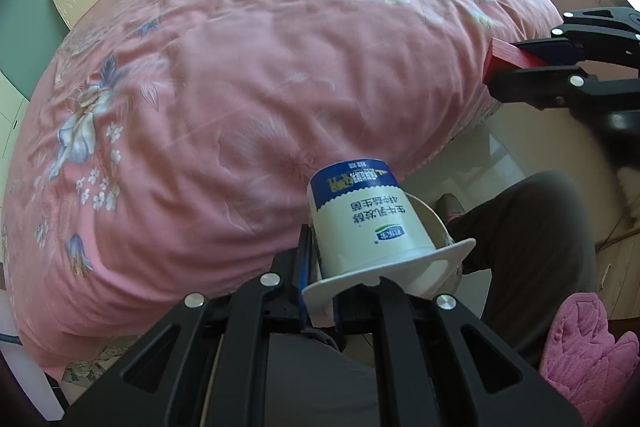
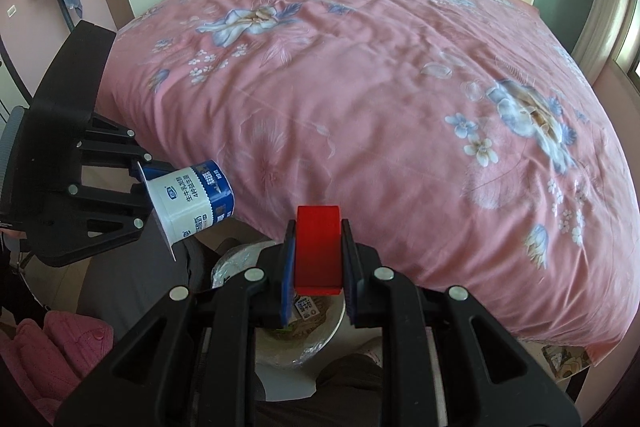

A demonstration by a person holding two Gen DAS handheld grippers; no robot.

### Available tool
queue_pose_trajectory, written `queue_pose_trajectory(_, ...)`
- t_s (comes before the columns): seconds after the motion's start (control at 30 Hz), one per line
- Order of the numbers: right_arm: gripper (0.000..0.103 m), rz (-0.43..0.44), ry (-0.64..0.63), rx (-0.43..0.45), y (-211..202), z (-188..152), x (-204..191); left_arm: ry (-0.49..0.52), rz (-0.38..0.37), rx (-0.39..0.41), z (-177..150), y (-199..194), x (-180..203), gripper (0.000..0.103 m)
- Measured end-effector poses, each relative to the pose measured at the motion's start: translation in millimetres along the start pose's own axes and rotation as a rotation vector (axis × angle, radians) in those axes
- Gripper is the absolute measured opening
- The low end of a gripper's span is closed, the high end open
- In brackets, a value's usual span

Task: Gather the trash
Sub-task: 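Carry the yogurt cup and red block with both tools over the trash bin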

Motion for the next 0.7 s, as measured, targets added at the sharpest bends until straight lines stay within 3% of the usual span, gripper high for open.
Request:
queue_pose_trajectory(0.4, 0.021, 0.069, 0.019, -0.146, 86.9, -61.2, -18.0, -0.022, -0.074, -0.139, -41.8, 84.8, 21.3, 0.011)
queue_pose_trajectory(0.7, 0.021, 0.088, 0.032, -0.259, 146.8, -94.8, -29.1, -0.045, -0.101, -0.213, -55.5, 134.3, 33.7, 0.011)
Point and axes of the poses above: each gripper's, at about its wrist camera, not at the fingertips, and y roughly the way its jaws point, x to its right, z to its top, the point moved 5 cm from there along y, roughly the way its jaws point, and after that the axes turned 6 degrees about -x, right-handed, at the moved point
